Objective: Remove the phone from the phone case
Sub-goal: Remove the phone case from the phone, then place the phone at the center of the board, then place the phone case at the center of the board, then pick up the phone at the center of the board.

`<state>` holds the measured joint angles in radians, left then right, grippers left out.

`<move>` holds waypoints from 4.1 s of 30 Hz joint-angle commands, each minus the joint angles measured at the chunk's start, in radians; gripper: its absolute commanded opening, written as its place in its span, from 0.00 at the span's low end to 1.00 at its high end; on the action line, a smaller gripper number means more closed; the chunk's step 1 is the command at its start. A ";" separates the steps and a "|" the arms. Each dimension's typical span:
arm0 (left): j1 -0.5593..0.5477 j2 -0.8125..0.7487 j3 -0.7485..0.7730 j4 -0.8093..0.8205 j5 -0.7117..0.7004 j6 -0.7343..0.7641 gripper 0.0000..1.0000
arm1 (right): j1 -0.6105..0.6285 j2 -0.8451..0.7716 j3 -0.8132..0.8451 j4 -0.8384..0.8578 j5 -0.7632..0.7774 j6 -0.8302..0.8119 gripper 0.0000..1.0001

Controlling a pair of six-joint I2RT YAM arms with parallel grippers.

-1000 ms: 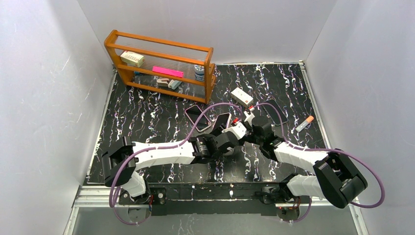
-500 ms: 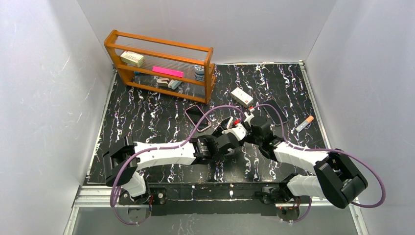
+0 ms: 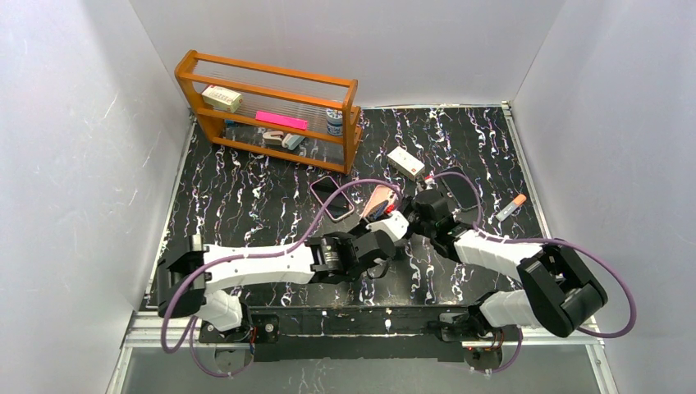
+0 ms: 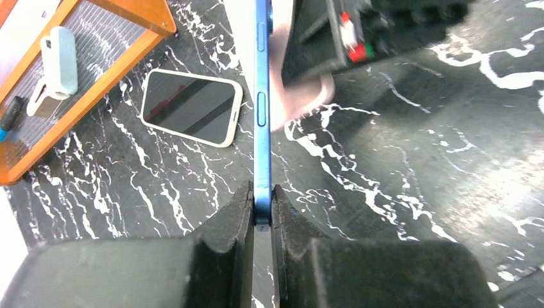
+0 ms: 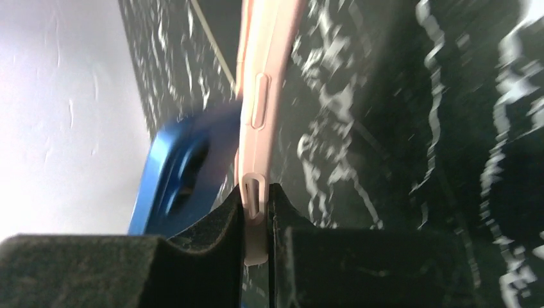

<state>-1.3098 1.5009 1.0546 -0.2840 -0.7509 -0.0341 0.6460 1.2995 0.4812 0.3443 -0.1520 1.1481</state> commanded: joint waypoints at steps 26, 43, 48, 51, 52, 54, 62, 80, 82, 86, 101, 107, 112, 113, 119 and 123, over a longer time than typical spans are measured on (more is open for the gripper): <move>0.349 0.008 -0.090 -0.212 -0.223 0.060 0.00 | -0.286 0.024 0.000 0.042 -0.237 -0.449 0.01; 0.402 0.114 -0.148 -0.184 -0.188 0.071 0.13 | -0.298 0.229 0.051 0.038 -0.296 -0.502 0.26; 0.402 0.130 -0.147 -0.209 -0.176 0.051 0.22 | -0.299 0.260 0.063 0.018 -0.299 -0.517 0.39; 0.402 0.131 -0.154 -0.225 -0.170 0.041 0.26 | -0.298 0.257 0.067 -0.007 -0.286 -0.528 0.45; 0.402 0.130 -0.157 -0.230 -0.166 0.040 0.27 | -0.299 0.254 0.069 -0.017 -0.280 -0.533 0.47; 0.402 0.130 -0.158 -0.244 -0.163 0.004 0.30 | -0.298 0.245 0.071 -0.041 -0.268 -0.541 0.52; 0.402 0.133 -0.149 -0.270 -0.108 -0.023 0.50 | -0.298 0.195 0.075 -0.174 -0.209 -0.574 0.66; 0.428 0.037 -0.121 -0.316 0.011 -0.080 0.76 | -0.220 -0.005 0.111 -0.402 -0.017 -0.644 0.95; 0.439 0.008 -0.118 -0.310 0.031 -0.096 0.78 | -0.183 -0.035 0.126 -0.381 0.013 -0.677 0.99; 0.485 -0.078 -0.105 -0.281 0.092 -0.130 0.89 | -0.090 -0.069 0.156 -0.293 0.078 -0.745 0.99; 0.791 -0.553 -0.239 -0.100 0.291 -0.278 0.98 | 0.201 0.321 0.388 -0.029 0.267 -1.061 0.99; 0.808 -0.682 -0.256 -0.092 0.241 -0.258 0.98 | 0.215 0.472 0.511 -0.046 0.248 -1.085 0.99; 0.830 -0.740 -0.280 -0.071 0.250 -0.260 0.98 | 0.219 0.580 0.600 -0.080 0.247 -1.082 0.99; 0.833 -0.742 -0.282 -0.069 0.254 -0.260 0.98 | 0.219 0.597 0.616 -0.085 0.248 -1.085 0.99; 0.862 -0.732 -0.279 -0.066 0.315 -0.272 0.98 | 0.219 0.694 0.712 -0.099 0.251 -1.102 0.99; 0.884 -0.733 -0.285 -0.054 0.355 -0.278 0.98 | 0.219 0.763 0.772 -0.111 0.290 -1.117 0.99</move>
<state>-0.4484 0.7719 0.7780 -0.3637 -0.4370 -0.2947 0.8597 2.0052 1.1805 0.2344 0.1001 0.0624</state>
